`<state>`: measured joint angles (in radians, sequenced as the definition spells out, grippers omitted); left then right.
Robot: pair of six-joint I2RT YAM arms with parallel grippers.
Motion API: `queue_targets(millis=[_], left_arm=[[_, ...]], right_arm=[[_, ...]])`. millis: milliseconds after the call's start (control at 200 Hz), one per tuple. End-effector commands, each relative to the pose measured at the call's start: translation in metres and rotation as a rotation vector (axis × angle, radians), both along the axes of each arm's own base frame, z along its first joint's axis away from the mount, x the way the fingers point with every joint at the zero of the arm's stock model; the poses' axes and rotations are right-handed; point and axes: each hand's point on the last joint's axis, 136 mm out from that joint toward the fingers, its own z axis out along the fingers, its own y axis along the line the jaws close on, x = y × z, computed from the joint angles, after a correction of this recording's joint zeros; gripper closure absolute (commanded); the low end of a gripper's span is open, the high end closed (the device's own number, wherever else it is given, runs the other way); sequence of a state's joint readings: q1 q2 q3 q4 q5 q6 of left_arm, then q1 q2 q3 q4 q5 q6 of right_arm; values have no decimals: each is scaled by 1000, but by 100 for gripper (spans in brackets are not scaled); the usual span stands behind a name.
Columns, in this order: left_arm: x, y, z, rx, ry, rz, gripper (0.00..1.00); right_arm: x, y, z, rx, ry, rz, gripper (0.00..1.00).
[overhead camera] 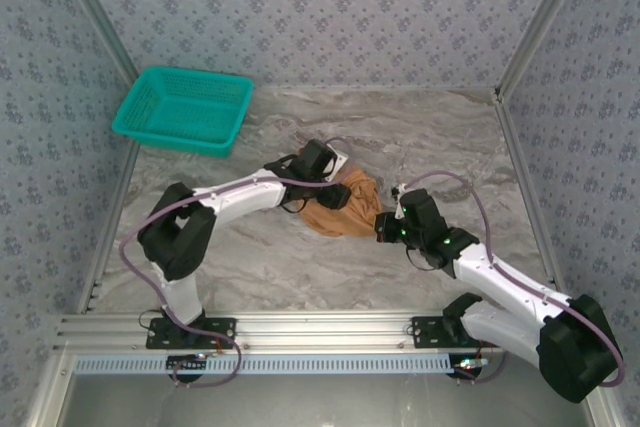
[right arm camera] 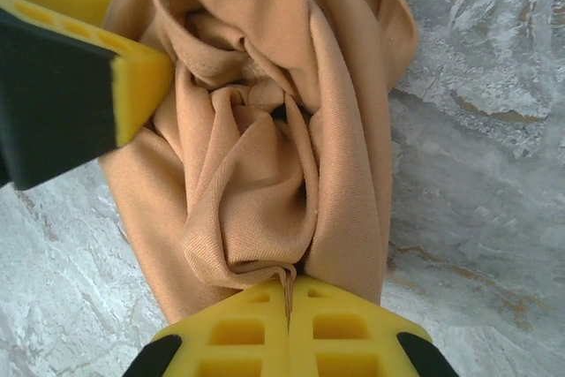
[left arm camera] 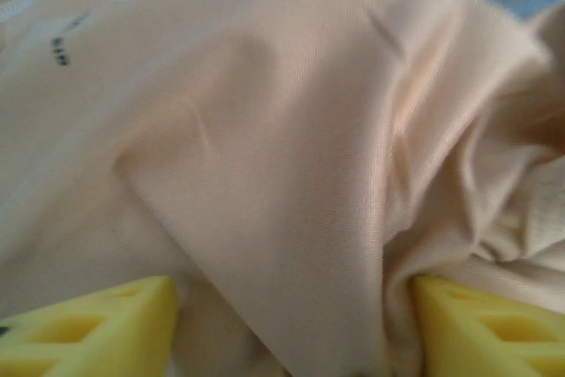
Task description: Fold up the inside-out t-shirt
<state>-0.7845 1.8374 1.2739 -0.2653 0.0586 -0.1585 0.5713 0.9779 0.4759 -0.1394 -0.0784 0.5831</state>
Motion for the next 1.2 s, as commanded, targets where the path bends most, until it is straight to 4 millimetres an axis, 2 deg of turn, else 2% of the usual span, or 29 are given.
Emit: queue_targets(millis=[0, 95, 195, 270, 365, 465, 525, 570, 600, 700, 774, 834, 949, 1019, 1129, 1194], left_arm=[[8, -5, 9, -9, 8, -37, 54], [14, -19, 46, -134, -18, -68, 81], [15, -17, 102, -274, -85, -85, 99], [9, -8, 144, -395, -102, -100, 100], [4, 14, 192, -548, -117, -78, 100], [-3, 27, 220, -664, -122, -71, 100], [-9, 28, 225, -699, -106, -92, 100], [-13, 26, 226, -731, -84, -114, 100], [-15, 25, 225, -758, -68, -130, 100], [-20, 25, 229, -859, -28, -147, 100], [-22, 27, 227, -862, -30, -146, 100], [-22, 29, 221, -841, -35, -139, 100], [-23, 32, 214, -806, -40, -124, 100], [-24, 33, 213, -801, -40, -123, 100], [-26, 34, 211, -791, -41, -127, 100], [-27, 34, 210, -789, -39, -129, 100]], right_arm=[[7, -6, 13, -27, -45, -19, 100], [10, -15, 16, -80, -57, -40, 100], [16, -26, 31, -153, -102, -62, 100], [21, -35, 46, -203, -145, -76, 100], [27, -41, 68, -241, -214, -91, 100], [34, -35, 87, -251, -307, -53, 100], [34, -24, 95, -215, -345, -11, 100], [34, -21, 94, -195, -346, -2, 100], [34, -22, 86, -199, -322, -7, 100], [38, -45, 55, -287, -194, -107, 100], [38, -45, 47, -325, -163, -109, 83], [35, -33, 57, -314, -216, -41, 70], [26, 3, 102, -141, -414, 110, 48], [23, 21, 121, -49, -483, 171, 43], [30, 46, 127, -23, -506, 235, 30], [39, 56, 136, -26, -531, 249, 28]])
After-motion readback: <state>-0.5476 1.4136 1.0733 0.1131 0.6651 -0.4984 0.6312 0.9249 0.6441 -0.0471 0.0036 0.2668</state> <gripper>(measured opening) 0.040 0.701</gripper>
